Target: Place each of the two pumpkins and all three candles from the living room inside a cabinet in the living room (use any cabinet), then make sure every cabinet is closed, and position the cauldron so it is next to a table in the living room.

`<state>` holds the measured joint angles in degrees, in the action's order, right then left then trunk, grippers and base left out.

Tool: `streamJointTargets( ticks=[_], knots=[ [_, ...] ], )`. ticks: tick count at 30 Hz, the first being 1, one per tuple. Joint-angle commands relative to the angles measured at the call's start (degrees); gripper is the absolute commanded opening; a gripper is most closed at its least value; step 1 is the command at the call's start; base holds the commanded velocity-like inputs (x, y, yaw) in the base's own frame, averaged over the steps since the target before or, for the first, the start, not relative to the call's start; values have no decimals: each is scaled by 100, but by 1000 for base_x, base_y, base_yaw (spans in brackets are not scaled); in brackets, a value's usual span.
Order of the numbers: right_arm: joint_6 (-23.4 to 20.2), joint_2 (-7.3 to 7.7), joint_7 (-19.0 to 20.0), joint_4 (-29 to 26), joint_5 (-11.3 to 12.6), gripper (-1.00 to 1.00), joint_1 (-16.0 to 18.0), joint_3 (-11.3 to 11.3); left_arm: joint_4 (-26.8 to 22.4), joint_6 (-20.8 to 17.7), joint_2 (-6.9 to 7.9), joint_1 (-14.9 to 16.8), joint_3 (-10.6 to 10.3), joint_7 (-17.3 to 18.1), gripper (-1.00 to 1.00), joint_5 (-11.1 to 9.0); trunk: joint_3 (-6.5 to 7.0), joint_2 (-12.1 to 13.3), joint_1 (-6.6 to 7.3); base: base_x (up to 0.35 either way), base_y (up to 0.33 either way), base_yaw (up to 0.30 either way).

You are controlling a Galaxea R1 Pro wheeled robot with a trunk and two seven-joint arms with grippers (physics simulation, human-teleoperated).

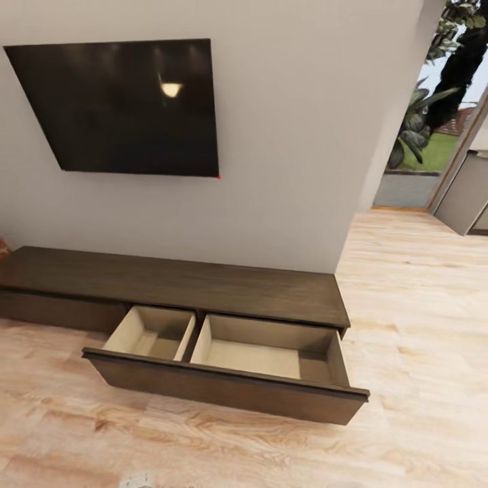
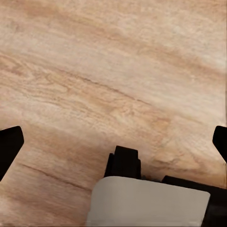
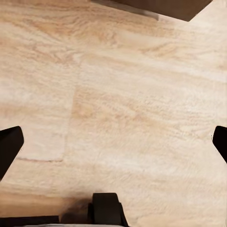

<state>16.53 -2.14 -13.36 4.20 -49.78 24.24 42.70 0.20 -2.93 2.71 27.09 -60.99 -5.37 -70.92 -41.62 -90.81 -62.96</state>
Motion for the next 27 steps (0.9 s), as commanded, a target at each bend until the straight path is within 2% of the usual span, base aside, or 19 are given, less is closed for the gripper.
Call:
streamJointTargets(
  ticks=[1, 3, 6, 23, 27],
  knots=[
    [-2, -2, 0, 1, -68, 100, -16, 1, -7, 4, -36, -61, 0, 4, 100, 2, -5, 0, 0, 0, 0, 244],
    [-7, 0, 0, 1, -153, 100, -47, 1, -22, 9, -182, -181, 0, 6, 100, 6, -17, 0, 0, 0, 0, 225],
    [-9, 14, 0, 2, -161, 100, -80, 1, -27, 6, -280, -243, 0, 3, 100, 8, -37, 0, 0, 0, 0, 216],
    [-10, 7, 0, 19, -199, 100, -109, 1, -25, 72, -258, -265, 0, 0, 100, -3, -153, 0, 0, 0, 0, 211],
    [-10, -4, 0, 19, -223, 100, -167, 0, -28, 54, -346, -272, -3, 1, 100, 4, -180, 0, 0, 0, 0, 211]
  ],
)
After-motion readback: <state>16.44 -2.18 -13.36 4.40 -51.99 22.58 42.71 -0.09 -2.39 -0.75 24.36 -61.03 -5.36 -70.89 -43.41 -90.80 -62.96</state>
